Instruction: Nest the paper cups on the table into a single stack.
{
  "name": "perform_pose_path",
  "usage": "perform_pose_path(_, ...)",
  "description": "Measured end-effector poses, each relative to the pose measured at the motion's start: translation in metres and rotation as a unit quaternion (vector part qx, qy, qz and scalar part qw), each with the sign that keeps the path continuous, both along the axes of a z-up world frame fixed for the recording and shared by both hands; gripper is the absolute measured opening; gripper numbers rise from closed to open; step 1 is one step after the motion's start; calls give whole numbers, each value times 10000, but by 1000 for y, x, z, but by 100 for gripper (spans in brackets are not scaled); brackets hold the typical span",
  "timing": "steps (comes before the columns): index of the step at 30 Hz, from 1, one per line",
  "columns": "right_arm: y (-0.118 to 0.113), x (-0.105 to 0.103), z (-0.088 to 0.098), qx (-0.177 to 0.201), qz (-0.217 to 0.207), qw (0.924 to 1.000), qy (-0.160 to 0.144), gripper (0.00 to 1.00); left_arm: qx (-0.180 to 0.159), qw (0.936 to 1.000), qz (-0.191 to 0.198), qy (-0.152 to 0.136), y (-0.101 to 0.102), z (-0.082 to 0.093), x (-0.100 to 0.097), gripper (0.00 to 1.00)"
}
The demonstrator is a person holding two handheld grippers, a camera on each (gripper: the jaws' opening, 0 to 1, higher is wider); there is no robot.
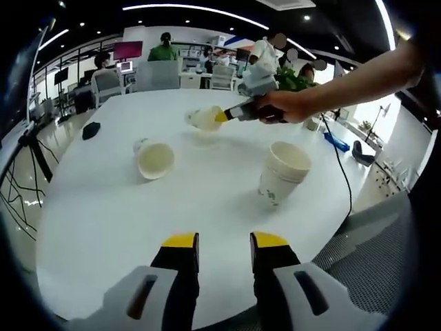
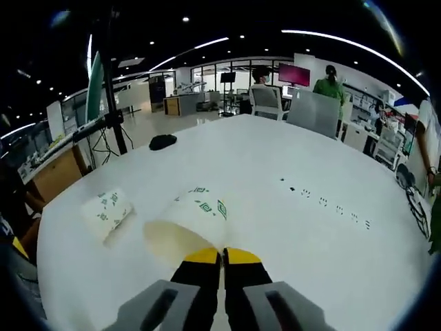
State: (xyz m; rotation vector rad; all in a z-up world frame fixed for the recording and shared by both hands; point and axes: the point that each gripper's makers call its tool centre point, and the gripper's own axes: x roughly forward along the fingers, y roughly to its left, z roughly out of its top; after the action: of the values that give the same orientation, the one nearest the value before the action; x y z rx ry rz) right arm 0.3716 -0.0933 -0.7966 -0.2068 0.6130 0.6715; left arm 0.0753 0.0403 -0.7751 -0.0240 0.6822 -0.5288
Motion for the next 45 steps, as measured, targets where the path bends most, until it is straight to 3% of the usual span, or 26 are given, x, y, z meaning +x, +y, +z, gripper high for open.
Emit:
perform_pose_path(6,-11,-16,21,-35,30,9999,-118,0,-28,10000,-73,-46,-4,4,-2,29)
perform_pose_path(12,-21,-18,37,-71,32,9996,-264,0,-120,9999,-101,-51,-8,8,-3,28)
perform_pose_path(20,-35,-27,62,-85,3,9988,-474,0,-171,9998,-116,-50,-7,3,-2,28)
perform_pose_path(22,-37,-27,60,-100,0,9986,-511,0,-162,9998,-128,-51,-6,2,-2,27)
perform_pose_path(41,-66,-51,101,-231,83,9951,-959,0,-253,9994,-191,-134,-7,4,-1,27)
perform_pose_path(45,-69,-65,112,-299,151,9942,-1026,0,-306,9992,-203,-137,-8,5,-1,27)
